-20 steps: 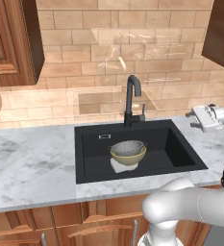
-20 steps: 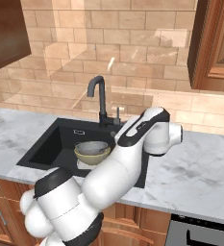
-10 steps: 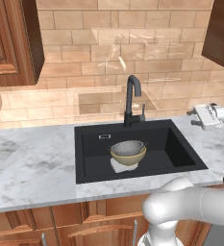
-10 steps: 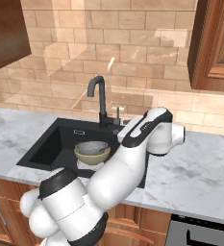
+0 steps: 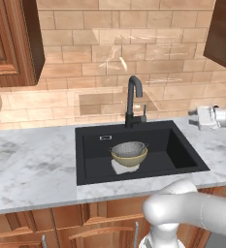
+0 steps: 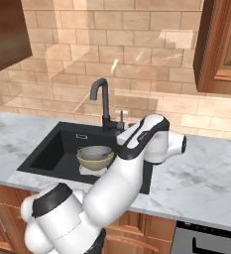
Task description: Pick the bowl and colander and place them in the sink. Then turn on the water.
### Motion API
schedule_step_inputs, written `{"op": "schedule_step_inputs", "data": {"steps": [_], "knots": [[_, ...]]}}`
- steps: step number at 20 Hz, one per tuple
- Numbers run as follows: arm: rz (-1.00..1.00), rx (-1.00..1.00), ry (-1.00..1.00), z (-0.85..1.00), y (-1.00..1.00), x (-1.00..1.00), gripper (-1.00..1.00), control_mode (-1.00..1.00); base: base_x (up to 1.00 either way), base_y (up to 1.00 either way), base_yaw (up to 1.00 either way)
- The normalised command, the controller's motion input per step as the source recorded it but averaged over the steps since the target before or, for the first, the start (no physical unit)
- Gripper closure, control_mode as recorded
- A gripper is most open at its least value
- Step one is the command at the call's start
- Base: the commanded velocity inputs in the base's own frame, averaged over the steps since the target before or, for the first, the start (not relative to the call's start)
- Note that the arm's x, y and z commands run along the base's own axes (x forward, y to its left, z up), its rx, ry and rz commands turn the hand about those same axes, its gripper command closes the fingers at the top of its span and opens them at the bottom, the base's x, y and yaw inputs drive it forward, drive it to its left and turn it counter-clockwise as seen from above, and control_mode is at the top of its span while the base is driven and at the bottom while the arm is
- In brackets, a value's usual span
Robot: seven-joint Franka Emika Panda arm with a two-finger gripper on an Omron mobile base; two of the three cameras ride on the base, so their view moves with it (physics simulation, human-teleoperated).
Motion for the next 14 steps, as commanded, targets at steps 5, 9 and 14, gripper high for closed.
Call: {"op": "schedule_step_inputs", "data": {"steps": [5, 9, 14], "knots": [[-0.17, 0.0, 0.12, 0.0, 0.4, 0.45, -1.0, -1.0, 0.0, 0.0, 0.0], [-0.03, 0.0, 0.21, -0.2, 0.11, 0.49, -1.0, -1.0, 0.0, 0.0, 0.0], [0.0, 0.0, 0.26, -0.38, 0.0, 0.64, -1.0, -1.0, 0.0, 0.0, 0.0]]}}
